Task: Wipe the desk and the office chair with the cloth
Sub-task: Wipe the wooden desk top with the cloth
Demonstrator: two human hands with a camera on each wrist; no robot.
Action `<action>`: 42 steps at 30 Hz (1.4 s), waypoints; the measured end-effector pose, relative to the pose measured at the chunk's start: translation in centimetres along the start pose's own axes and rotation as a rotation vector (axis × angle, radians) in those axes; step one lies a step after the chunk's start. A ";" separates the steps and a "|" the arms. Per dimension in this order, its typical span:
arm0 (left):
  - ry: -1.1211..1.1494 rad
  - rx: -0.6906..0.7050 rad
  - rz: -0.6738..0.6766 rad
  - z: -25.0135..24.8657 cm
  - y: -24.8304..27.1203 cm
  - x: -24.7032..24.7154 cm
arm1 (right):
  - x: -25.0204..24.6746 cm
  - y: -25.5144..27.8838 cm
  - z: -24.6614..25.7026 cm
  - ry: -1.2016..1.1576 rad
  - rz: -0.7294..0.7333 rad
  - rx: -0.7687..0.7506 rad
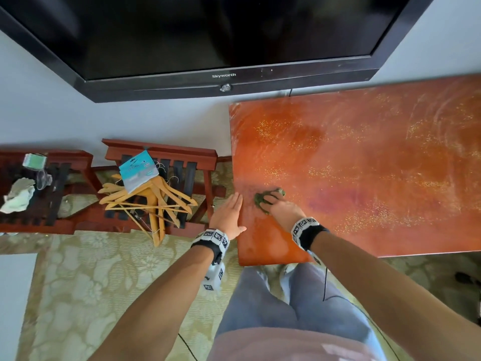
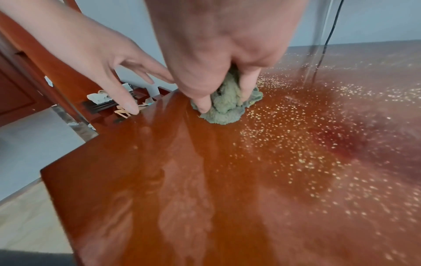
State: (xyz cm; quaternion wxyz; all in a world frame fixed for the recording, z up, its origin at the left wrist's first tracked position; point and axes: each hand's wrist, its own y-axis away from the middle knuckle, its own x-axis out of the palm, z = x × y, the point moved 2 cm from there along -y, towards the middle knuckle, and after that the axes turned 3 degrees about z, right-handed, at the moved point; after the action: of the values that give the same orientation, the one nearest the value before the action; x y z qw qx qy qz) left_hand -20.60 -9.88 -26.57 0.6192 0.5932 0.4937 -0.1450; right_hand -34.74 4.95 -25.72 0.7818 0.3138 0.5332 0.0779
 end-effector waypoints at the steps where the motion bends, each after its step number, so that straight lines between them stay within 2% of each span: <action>1: -0.042 0.010 0.022 0.1 -0.3 0.1 | 0.2 0.1 0.3 -0.004 -0.001 0.008; 7: -0.140 0.055 0.094 0.8 -0.9 0.2 | 2.9 2.2 1.0 0.118 0.086 -0.187; 10: -0.167 0.067 0.097 1.0 -0.8 0.1 | 3.3 3.1 1.0 0.125 0.066 -0.200; 16: -0.183 0.030 0.090 0.3 -1.1 -0.5 | 2.8 1.3 -0.6 0.192 0.110 -0.380; 19: -0.166 -0.003 0.082 -0.4 -1.0 -0.9 | 0.8 -0.8 -2.2 0.212 0.076 -0.339; 25: -0.079 -0.072 0.085 -1.3 -1.0 -1.3 | -5.1 -6.7 -5.9 0.031 -0.040 -0.060; 29: -0.037 -0.083 0.094 -1.5 -0.8 -1.9 | -5.5 -7.2 -5.7 0.070 -0.006 -0.075; 32: 0.012 -0.080 0.082 -1.4 -0.5 -2.2 | -3.5 -5.8 -4.8 0.164 0.011 -0.176; 35: 0.136 -0.126 -0.022 -1.1 0.0 -2.8 | -0.6 -3.9 -3.7 0.227 0.113 -0.319; 38: 0.214 -0.180 -0.117 -0.1 0.4 -2.8 | 0.1 -2.5 -2.5 0.279 0.164 -0.422; 42: 0.286 -0.262 -0.007 1.3 0.8 -1.6 | -1.9 -3.5 -1.4 0.290 0.172 -0.522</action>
State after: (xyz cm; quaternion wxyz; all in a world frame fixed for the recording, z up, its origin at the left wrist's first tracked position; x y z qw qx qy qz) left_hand -20.19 -11.48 -25.08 0.6142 0.5206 0.5931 0.0040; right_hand -37.51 1.93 -26.58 0.7422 0.1319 0.5727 0.3221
